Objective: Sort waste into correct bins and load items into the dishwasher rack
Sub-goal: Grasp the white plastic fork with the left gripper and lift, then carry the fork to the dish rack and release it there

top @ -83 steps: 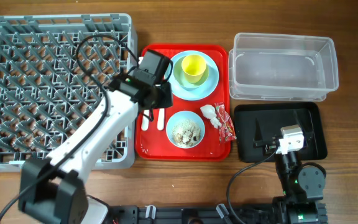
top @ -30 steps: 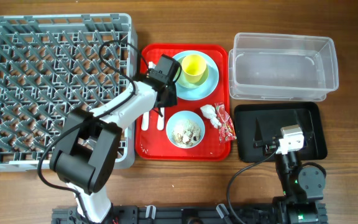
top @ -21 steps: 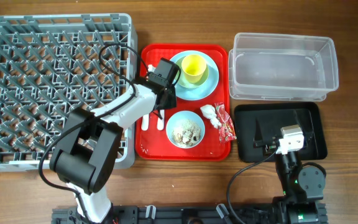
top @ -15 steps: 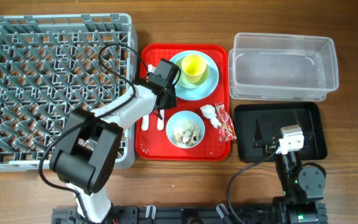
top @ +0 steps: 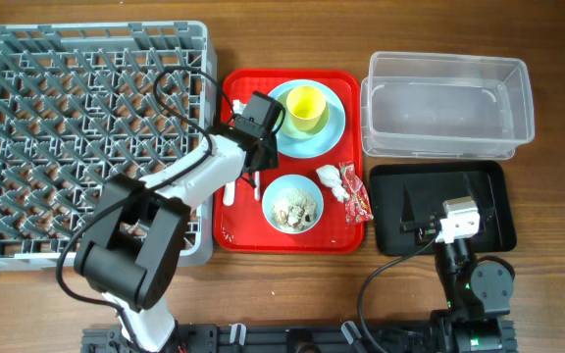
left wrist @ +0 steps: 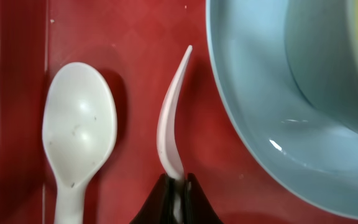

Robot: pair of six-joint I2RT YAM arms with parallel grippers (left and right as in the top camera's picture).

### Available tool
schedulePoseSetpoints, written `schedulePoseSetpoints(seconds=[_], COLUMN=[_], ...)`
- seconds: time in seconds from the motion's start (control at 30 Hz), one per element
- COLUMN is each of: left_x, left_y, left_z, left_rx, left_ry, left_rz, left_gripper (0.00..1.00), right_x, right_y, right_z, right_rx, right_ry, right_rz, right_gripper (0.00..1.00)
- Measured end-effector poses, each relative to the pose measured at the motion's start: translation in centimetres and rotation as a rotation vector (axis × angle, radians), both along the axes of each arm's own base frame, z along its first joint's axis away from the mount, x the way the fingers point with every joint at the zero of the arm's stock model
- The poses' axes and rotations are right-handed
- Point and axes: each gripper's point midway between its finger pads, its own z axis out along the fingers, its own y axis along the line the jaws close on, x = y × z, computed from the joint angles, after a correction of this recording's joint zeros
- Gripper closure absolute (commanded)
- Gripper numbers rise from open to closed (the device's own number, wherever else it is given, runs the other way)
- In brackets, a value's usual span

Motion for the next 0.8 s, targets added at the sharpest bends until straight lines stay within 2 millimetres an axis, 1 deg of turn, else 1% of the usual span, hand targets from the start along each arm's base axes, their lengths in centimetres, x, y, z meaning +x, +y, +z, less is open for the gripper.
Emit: schedulePoseSetpoints(seconds=[0.07, 0.13, 0.2, 0.27, 0.33, 0.4, 0.43, 0.47, 0.5, 0.57, 0.6, 0.63, 0.67, 0.8], left_x=[0.0, 0.1, 0.5, 0.8, 1.1, 1.3, 1.4, 1.6, 1.7, 2.2, 2.4, 2.4, 2.5, 2.1], left_y=[0.0, -0.1, -0.2, -0.3, 0.3, 1.8, 2.6, 4.0, 4.9, 7.6, 9.0, 9.9, 11.2, 15.8], left_z=[0.5, 1.7, 3.8, 6.7, 9.4, 11.8, 12.6, 13.9, 14.7, 16.6, 17.2, 17.5, 17.6, 16.5], left_rx=[0.006, 0.008, 0.000, -0.013, -0.010, 0.016, 0.030, 0.054, 0.070, 0.105, 0.120, 0.132, 0.147, 0.195], left_ry=[-0.008, -0.035, -0.087, -0.155, -0.222, -0.278, -0.297, -0.330, -0.350, -0.401, -0.414, -0.419, -0.414, -0.349], left_rz=[-0.024, -0.062, -0.097, -0.127, -0.132, -0.107, -0.091, -0.066, -0.050, 0.001, 0.028, 0.046, 0.073, 0.165], left_gripper=[0.96, 0.96, 0.96, 0.96, 0.96, 0.96, 0.96, 0.96, 0.96, 0.96, 0.96, 0.96, 0.96, 0.96], right_x=[0.0, 0.0, 0.0, 0.0, 0.0, 0.0, 0.0, 0.0, 0.0, 0.0, 0.0, 0.0, 0.0, 0.0], right_y=[0.0, 0.0, 0.0, 0.0, 0.0, 0.0, 0.0, 0.0, 0.0, 0.0, 0.0, 0.0, 0.0, 0.0], right_z=[0.0, 0.0, 0.0, 0.0, 0.0, 0.0, 0.0, 0.0, 0.0, 0.0, 0.0, 0.0, 0.0, 0.0], right_rx=[0.000, 0.000, 0.000, 0.000, 0.000, 0.000, 0.000, 0.000, 0.000, 0.000, 0.000, 0.000, 0.000, 0.000], right_ry=[0.000, 0.000, 0.000, 0.000, 0.000, 0.000, 0.000, 0.000, 0.000, 0.000, 0.000, 0.000, 0.000, 0.000], right_rz=[0.000, 0.000, 0.000, 0.000, 0.000, 0.000, 0.000, 0.000, 0.000, 0.000, 0.000, 0.000, 0.000, 0.000], right_gripper=[0.00, 0.00, 0.00, 0.00, 0.00, 0.00, 0.00, 0.00, 0.00, 0.00, 0.00, 0.00, 0.00, 0.00])
